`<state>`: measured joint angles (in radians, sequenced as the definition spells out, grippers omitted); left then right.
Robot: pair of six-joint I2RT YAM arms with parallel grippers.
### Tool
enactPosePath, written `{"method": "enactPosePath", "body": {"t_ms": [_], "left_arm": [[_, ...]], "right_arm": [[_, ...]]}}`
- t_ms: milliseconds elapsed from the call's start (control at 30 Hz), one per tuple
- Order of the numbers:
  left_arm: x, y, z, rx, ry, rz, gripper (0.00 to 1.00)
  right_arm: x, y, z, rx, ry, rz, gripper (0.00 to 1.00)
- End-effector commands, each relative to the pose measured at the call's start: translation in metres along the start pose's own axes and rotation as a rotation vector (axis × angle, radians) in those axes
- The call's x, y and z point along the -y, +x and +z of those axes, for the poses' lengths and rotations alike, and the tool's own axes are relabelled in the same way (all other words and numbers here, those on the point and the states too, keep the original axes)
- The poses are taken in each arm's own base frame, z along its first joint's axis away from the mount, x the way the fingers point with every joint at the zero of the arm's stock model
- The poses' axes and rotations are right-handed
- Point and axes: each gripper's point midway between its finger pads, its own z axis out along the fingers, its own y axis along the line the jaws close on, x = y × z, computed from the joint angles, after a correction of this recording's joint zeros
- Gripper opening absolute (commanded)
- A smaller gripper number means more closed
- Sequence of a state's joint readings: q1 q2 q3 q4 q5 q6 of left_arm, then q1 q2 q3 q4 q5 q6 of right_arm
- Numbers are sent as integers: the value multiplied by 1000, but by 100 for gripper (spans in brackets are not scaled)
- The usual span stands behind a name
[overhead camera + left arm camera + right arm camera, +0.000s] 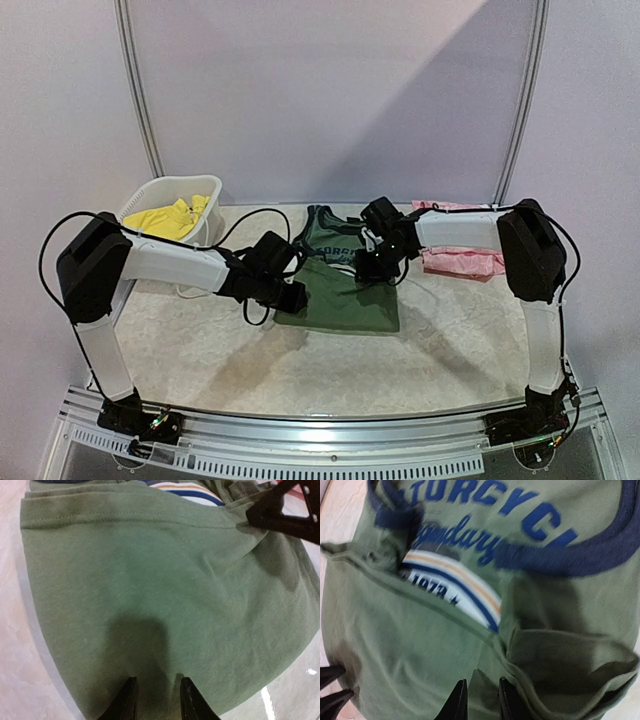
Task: Fold and stack the mixed laundry pile
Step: Adjust the 2/3-rectangle-folded tank top at the center of the board.
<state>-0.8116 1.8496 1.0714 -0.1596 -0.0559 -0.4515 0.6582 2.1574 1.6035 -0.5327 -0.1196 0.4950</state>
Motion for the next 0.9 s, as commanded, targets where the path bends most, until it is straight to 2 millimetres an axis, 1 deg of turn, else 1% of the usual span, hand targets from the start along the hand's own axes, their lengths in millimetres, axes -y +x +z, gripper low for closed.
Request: {"method": "enactPosePath", "body": {"t_ms": [0, 200, 267, 333, 433, 500, 533, 567, 600, 667, 700, 733, 767, 800, 833, 867], "left_arm": [[-1, 8, 7, 0, 5, -8, 29], [-7, 26, 11, -24, 4, -19, 28], [-9, 31, 11, -29, 4, -21, 27], [-9, 32, 9, -26, 8, -22, 27], [-8, 28, 3, -15, 12, -21, 27], [-7, 25, -2, -4, 13, -21, 28], [-7, 22, -6, 5, 13, -20, 29], [-7, 20, -10, 12, 12, -20, 29], [-7, 19, -13, 20, 11, -20, 30], [-8, 17, -19, 32, 9, -20, 31], [-7, 16, -22, 39, 11, -19, 31], [-9, 16, -24, 42, 6, -18, 31], [-9, 14, -26, 48, 4, -15, 31], [-10, 14, -28, 51, 1, -13, 31], [-10, 13, -29, 52, -1, -10, 31], [-10, 12, -30, 55, -4, -7, 31]], "right_arm": [[11, -12, 14, -22, -2, -3, 23], [4, -40, 24, 4, -60, -21, 23], [7, -49, 29, 15, -65, -22, 23], [8, -61, 27, 37, -67, -23, 24], [3, -78, 13, 73, -65, -31, 24], [-4, -86, -7, 110, -72, -38, 27], [-5, -86, -14, 124, -65, -37, 29], [-9, -88, -29, 153, -66, -39, 32], [-9, -84, -35, 163, -65, -39, 34], [-8, -66, -44, 160, -67, -33, 38], [-14, -61, -58, 178, -86, -32, 39], [-17, -52, -64, 180, -100, -23, 39], [-18, -40, -64, 170, -108, -19, 39], [-28, -31, -72, 180, -136, -22, 39], [-32, -19, -71, 169, -153, -23, 38], [-42, -10, -74, 166, -181, -28, 37]]}}
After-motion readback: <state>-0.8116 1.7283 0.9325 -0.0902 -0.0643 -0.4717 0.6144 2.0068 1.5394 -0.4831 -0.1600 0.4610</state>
